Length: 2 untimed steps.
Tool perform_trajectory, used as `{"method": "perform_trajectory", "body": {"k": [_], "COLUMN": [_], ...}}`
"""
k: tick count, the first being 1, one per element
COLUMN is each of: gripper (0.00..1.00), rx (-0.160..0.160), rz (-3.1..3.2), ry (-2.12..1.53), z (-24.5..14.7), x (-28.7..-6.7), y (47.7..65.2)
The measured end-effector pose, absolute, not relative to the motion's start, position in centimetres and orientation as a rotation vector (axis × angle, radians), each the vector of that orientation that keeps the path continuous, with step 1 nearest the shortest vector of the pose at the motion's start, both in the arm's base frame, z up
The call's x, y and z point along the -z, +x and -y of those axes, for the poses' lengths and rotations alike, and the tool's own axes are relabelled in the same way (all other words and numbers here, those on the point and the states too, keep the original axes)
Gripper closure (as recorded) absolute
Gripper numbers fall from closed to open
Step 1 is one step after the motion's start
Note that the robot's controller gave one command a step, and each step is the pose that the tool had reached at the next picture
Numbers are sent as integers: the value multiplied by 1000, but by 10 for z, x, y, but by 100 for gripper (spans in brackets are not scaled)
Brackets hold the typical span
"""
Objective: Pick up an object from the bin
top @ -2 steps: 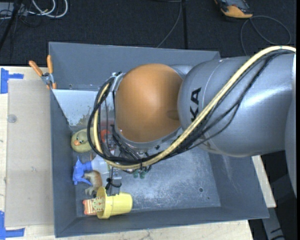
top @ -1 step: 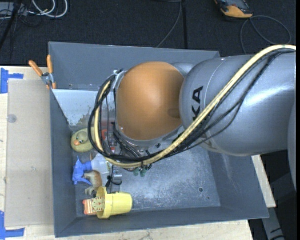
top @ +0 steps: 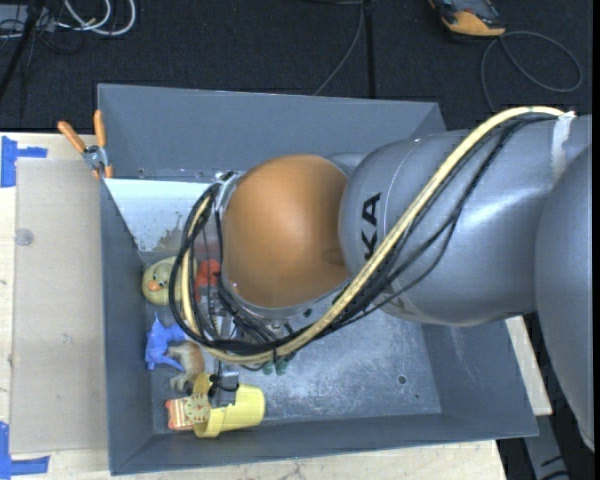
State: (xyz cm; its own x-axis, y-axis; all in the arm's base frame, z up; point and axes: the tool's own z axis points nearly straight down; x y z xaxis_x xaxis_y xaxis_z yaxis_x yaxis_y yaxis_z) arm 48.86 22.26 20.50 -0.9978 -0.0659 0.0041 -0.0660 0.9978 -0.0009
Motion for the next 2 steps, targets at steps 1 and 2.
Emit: {"method": "perform_trajectory", "body": {"k": [1,2], "gripper": [0,0], "rx": [0,-8], "rz": [3134,3127], "ry": [159,132], "z": [-175,-143], "x": [-147,-120], "y": [477,477]}}
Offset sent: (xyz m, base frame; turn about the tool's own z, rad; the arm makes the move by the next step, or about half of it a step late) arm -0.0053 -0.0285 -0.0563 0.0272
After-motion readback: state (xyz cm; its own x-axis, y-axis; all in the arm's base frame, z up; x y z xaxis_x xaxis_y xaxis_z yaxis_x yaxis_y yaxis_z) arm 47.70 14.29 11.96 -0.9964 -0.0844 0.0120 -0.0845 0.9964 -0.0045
